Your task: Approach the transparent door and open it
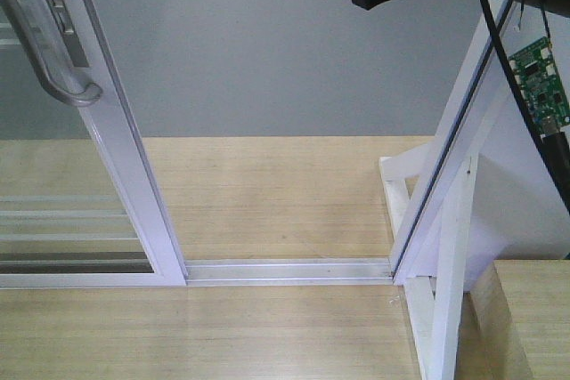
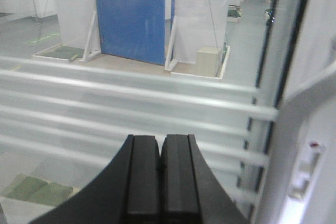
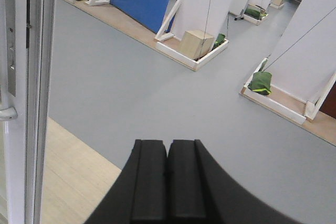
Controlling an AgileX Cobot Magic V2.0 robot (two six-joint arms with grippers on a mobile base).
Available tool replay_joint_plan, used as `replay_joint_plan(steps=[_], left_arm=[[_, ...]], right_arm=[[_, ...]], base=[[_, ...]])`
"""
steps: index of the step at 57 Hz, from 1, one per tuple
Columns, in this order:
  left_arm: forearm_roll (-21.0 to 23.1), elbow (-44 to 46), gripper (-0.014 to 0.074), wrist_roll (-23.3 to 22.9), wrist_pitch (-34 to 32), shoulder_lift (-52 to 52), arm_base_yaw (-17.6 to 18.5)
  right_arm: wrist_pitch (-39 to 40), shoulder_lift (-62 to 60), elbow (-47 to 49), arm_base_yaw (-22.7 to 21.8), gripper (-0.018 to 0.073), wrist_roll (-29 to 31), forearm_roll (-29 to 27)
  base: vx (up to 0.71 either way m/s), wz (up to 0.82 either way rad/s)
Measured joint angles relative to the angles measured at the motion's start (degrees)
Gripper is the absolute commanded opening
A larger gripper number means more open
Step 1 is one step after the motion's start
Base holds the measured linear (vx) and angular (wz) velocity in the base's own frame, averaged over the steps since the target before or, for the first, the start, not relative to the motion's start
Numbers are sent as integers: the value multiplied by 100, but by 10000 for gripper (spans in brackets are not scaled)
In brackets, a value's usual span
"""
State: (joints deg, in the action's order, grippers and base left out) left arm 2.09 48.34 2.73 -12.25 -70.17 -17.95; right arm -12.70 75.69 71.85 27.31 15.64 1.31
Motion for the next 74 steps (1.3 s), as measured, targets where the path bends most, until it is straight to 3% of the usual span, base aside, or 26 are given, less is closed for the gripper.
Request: replay_joint_plan(steps=[11,26,34,40,51,63,74], left_arm=[[-41,-750,-6,0,486,1322,769],[-31,-812,-6,0,1572,2898,1768],[330,-885,-6,0,2413,3435,2211],[787,-1136,-6,95,2695,3739,2461],[1612,-1734,-6,693,2990,4370,2773],[2516,-2044,-3,1646,3781,5351,2810],[2833,-2050,0,2014,4325,6024,2810]], right_arm=[[-18,-195,0,0,-8,-15,0],[-594,-819,0,0,-6,-158,0],[-737,-1347,-422,0,-6,-182,0],[-524,-1925,-1158,0,-6,-220,0],[-335,-3256,-2370,0,-4,-473,0],[-495,-4806,-3296,0,-4,-824,0],[-727,-5561,-3963,0,-4,-837,0]], base=[[0,0],[0,0],[0,0],[0,0],[0,0],[0,0],[0,0]])
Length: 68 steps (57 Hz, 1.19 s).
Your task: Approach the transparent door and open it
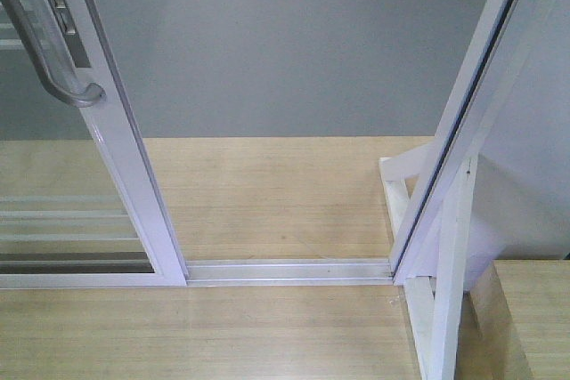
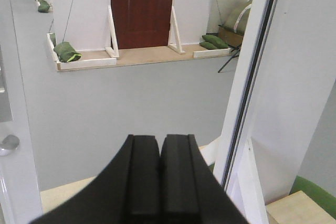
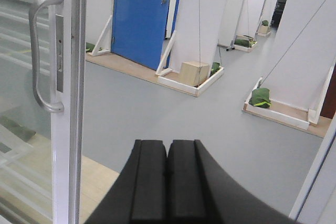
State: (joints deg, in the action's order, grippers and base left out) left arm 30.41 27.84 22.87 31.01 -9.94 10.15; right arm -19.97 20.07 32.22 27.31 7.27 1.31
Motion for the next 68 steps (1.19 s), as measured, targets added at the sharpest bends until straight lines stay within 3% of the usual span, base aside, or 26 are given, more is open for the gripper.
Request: replay_joint_plan(steps=[9,24,57,63,68], left_arm=[[156,0,0,-24,14,149,0],[844,0,0,-28,-115,155,0],[876,0,0,-19,-241,155,0],[650,0,0,-51,-552,155,0],[-190,0,0,-527,-770,155,0]], right_arm=[[-47,-137,-143,0,-4,0,4],[-47,-144,-158,0,-4,0,4],[-47,-144,-158,0,-4,-6,4],[-47,-144,-158,0,-4,-6,4],[-47,-144,-158,0,-4,-6,4]], base=[[0,0],[0,0],[0,0],[0,0],[0,0]])
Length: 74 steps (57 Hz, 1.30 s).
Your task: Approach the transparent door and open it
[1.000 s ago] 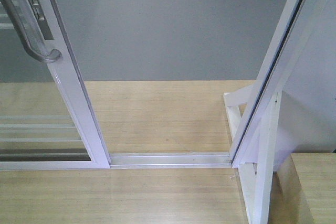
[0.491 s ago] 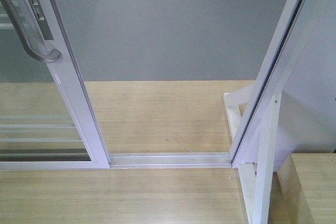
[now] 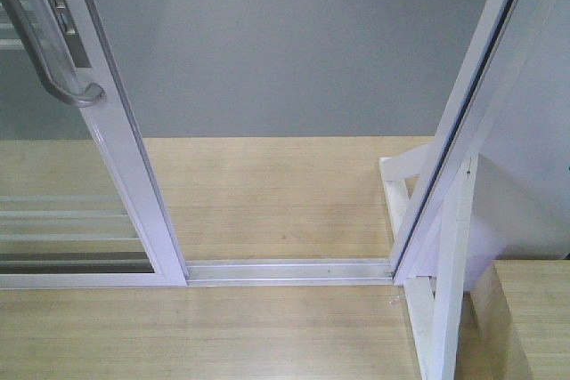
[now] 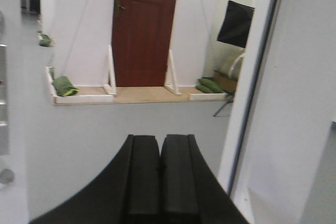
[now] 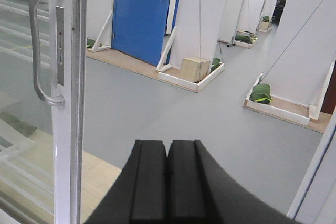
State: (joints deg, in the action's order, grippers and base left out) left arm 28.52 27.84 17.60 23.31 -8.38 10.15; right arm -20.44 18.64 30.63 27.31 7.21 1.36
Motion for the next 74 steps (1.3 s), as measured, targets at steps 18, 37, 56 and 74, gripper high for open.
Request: replay_joint_plan(steps=[18,37,56,74], left_arm=[[-3603,-17,0,-2744,-125,0,0],[-3354,-1577,0,-2791,-387,897,-259],[-3086,-2932,0,-2796,-1083,904,-337],[-2954,-2932,0,-2543,-1234,904,-337]], right_arm=[[0,0,0,0,-4,0,0],[10,-14,0,0,-4,-6,-5],[-11,-14,0,0,-4,-6,-3],[-11,-14,0,0,-4,-6,-3]], base=[[0,0],[0,0],[0,0],[0,0]])
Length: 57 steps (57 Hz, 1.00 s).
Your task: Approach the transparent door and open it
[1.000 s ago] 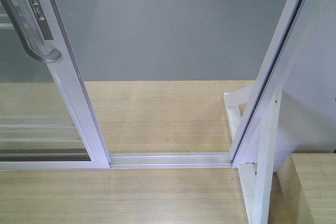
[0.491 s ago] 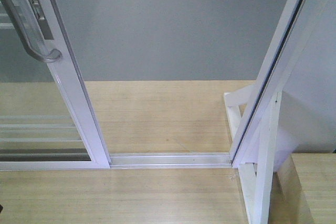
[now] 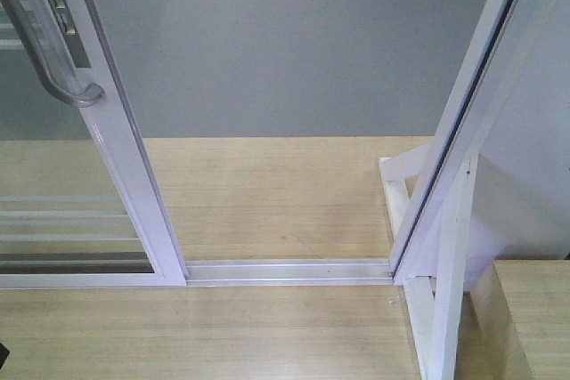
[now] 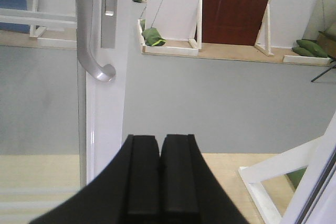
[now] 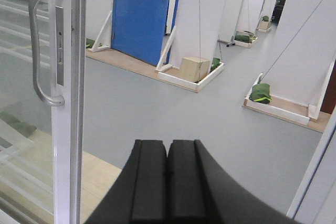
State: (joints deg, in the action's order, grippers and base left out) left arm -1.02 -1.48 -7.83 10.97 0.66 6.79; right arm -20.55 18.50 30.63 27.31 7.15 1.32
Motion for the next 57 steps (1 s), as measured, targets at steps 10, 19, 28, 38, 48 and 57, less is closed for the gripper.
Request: replay_joint_plan(steps=[10,19,28,38,48,57], left_arm=[[244,0,0,220,-6,0,0],[271,0,1,238,-1,0,0],[271,0,1,238,-1,0,0],[271,0,1,238,-1,0,0],[271,0,3,238,-1,0,0],[271,0,3,238,-1,0,0]], right_arm=[[0,0,0,0,-4,0,0],[0,0,0,0,-4,0,0],[0,0,0,0,-4,0,0],[0,0,0,0,-4,0,0],[7,0,-7,0,-4,0,0],[298,-131,-509,0,-4,-4,18]], base=[[0,0],[0,0],[0,0],[0,0],[0,0],[0,0]])
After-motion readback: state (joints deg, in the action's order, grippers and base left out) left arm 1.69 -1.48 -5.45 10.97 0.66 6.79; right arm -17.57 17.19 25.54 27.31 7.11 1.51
